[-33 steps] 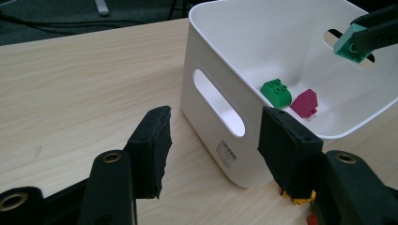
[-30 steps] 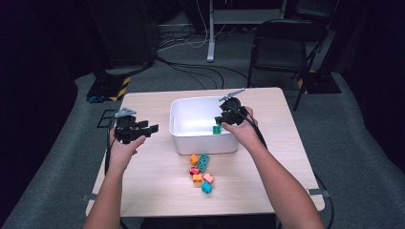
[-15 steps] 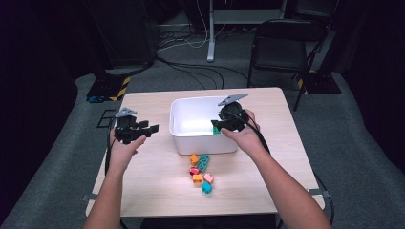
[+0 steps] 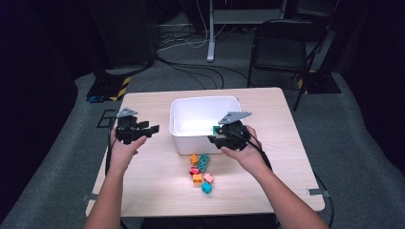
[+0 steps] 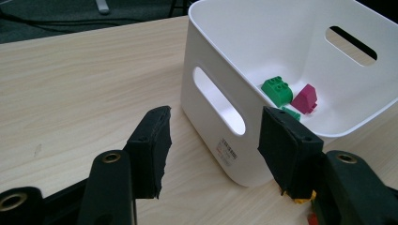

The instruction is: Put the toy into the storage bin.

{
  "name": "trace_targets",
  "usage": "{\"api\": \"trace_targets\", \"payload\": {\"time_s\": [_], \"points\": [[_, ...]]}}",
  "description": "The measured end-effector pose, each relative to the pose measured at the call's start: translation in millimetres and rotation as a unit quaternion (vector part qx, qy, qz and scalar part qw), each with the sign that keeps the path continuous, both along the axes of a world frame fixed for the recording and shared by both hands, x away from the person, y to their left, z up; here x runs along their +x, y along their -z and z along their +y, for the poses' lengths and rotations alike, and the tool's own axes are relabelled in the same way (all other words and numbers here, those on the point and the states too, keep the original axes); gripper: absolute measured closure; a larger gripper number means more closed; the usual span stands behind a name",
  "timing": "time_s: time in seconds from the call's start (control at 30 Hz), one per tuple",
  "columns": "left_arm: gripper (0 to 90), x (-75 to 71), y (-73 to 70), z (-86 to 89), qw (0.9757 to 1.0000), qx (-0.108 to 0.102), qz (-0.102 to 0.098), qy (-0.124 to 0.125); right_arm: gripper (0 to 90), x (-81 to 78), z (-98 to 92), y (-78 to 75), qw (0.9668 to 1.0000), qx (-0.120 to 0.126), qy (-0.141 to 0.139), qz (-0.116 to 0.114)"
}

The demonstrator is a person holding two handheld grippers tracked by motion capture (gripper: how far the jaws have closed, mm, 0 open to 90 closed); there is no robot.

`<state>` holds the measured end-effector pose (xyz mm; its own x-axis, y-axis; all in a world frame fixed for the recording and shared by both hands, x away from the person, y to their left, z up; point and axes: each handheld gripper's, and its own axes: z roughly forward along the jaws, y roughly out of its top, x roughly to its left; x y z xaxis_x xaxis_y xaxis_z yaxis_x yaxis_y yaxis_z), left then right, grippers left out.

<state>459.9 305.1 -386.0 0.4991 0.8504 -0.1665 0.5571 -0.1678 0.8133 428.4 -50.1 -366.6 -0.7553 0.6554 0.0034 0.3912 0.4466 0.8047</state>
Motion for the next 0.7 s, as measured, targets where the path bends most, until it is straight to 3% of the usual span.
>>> {"api": "trace_targets", "payload": {"time_s": [0.17, 0.5, 0.7], "points": [[43.4, -0.6, -0.3, 0.4, 1.0000, -0.001, -0.002, -0.001, 56.7, -12.7, -1.5, 11.1, 0.9999, 0.001, 0.001, -0.016], [43.3, 0.1, 1.3, 0.0, 1.0000, 0.000, 0.001, -0.003, 56.3, -29.5, 0.8, 45.5, 0.9998, 0.011, -0.016, 0.005], [43.4, 0.2, 2.8, 0.8, 1.0000, 0.002, 0.006, -0.005, 56.3, -35.6, 2.9, 70.8, 0.9998, 0.003, -0.017, 0.008]]}}
